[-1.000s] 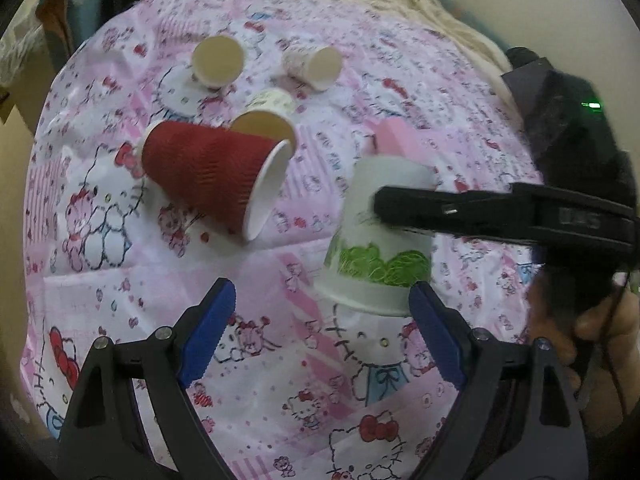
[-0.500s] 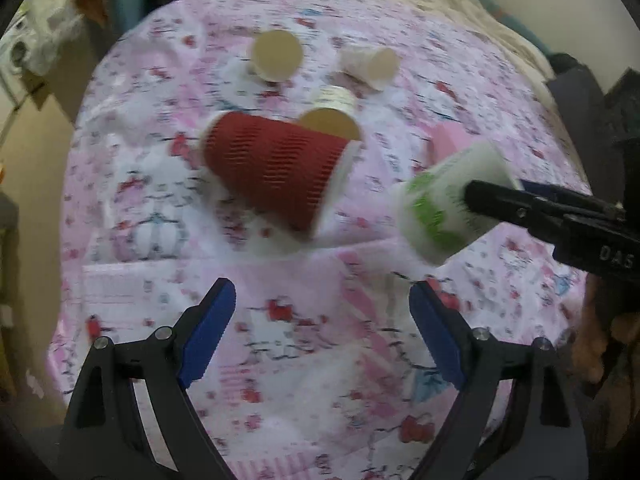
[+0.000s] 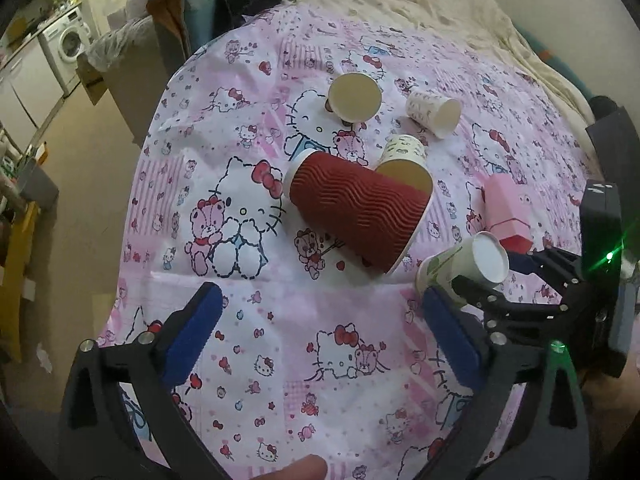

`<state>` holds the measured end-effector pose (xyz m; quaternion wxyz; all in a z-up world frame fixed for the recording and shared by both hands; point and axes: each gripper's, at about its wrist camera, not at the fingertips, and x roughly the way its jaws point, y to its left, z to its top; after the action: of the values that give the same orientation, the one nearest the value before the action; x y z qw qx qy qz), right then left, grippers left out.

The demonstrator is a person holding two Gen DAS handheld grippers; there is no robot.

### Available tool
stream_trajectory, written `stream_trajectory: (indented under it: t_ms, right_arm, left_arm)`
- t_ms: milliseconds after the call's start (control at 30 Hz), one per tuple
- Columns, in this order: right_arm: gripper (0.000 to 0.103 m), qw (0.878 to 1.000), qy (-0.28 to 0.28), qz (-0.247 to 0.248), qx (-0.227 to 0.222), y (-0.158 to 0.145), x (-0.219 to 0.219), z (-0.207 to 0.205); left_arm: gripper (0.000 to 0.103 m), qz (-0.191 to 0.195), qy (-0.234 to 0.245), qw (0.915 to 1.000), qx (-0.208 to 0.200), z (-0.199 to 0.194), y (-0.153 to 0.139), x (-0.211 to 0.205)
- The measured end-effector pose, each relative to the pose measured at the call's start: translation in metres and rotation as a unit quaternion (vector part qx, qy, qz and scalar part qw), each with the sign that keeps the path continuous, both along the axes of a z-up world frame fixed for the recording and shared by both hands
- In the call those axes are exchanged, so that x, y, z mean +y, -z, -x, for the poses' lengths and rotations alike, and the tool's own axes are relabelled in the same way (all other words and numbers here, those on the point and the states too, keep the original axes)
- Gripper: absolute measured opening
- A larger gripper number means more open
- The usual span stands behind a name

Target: Flip cup upside down

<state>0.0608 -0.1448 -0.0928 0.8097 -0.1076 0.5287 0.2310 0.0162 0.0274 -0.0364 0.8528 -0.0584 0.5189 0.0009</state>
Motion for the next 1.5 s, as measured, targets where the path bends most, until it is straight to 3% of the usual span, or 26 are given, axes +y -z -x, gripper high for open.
stream_trajectory:
  t_ms: [233,300,433,533,600,733,833,1000,1500]
  right_arm:
    - [0.064,1.0,-0.008,0.006,-0.022,-0.003,0.007,0.007]
    - [0.078,1.0,0.005,-0.024,-0.014,-0.01,-0.002,0.004]
    - [0.083,0.996,0.04,-0.083,-0.01,-0.032,-0.026,0.002]
    - [0.089,0.987,0.097,-0.126,-0.027,-0.063,-0.055,0.01]
    - [0.103,0.98,0.13,-0.143,-0.049,-0.08,-0.069,0.017]
    - [0.103,0.967,0.18,-0.146,-0.103,-0.106,-0.085,0.043]
    - [0.103,0.963,0.196,-0.131,-0.133,-0.107,-0.086,0.061]
    - [0.103,0.96,0.208,-0.129,-0.138,-0.094,-0.085,0.082]
    - [0.103,0.959,0.196,-0.113,-0.171,-0.079,-0.069,0.086]
  left_arm:
    - [0.102,-0.008,0.002,1.0,-0.004,0.002,0.0,-0.003]
    - [0.102,-0.009,0.002,0.9999,-0.006,0.002,0.001,-0.003]
    - [0.102,-0.007,0.001,0.9998,-0.017,0.004,-0.003,-0.002]
    - [0.102,0.002,0.01,0.9995,-0.03,0.007,-0.008,-0.005]
    - [0.103,0.005,0.018,0.9987,-0.046,0.012,-0.014,-0.009]
    - [0.103,0.0,0.023,0.9953,-0.094,0.025,-0.029,-0.014]
    - [0.103,-0.008,0.032,0.9914,-0.127,0.034,-0.039,-0.02]
    - [0.103,-0.038,0.043,0.9839,-0.169,0.048,-0.046,-0.034]
    - [0.103,-0.038,0.027,0.9852,-0.165,0.046,-0.033,-0.04]
